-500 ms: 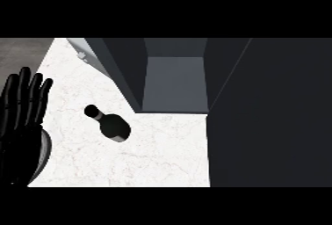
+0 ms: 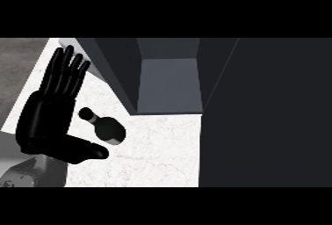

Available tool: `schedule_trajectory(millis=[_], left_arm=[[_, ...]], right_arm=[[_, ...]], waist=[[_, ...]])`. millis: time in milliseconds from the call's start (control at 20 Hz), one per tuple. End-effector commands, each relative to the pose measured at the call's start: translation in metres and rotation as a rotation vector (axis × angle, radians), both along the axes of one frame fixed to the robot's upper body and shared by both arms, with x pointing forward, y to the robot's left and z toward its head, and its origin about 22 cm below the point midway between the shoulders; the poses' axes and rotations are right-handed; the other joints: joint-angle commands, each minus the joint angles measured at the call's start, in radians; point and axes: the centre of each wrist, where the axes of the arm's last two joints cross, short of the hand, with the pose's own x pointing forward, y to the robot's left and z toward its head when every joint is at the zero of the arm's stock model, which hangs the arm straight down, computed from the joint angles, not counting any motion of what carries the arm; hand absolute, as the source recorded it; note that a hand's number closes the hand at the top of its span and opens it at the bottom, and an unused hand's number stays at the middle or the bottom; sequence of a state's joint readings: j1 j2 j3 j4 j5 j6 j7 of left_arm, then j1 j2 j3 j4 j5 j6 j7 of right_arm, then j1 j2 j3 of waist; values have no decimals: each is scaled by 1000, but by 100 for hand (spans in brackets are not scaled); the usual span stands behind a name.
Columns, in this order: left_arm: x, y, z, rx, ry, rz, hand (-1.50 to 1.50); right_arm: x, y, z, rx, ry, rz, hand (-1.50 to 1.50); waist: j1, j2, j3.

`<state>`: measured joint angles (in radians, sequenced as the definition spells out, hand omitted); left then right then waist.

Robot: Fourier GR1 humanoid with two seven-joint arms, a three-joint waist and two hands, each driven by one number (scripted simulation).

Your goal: Pick up the wine, place it into the cabinet and close the cabinet

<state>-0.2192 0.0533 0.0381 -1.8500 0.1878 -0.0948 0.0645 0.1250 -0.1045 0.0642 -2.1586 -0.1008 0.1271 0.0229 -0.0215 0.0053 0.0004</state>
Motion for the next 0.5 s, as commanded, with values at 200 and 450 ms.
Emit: schedule_trajectory(millis=[200, 450], left_arm=[[22, -12, 7, -127, 130, -115, -150], [7, -15, 10, -141, 147, -115, -150]], right_arm=[[-25, -17, 27, -1, 86, 105, -150], [-37, -4, 34, 0, 77, 100, -150]], waist=[[13, -6, 0], [18, -6, 0]])
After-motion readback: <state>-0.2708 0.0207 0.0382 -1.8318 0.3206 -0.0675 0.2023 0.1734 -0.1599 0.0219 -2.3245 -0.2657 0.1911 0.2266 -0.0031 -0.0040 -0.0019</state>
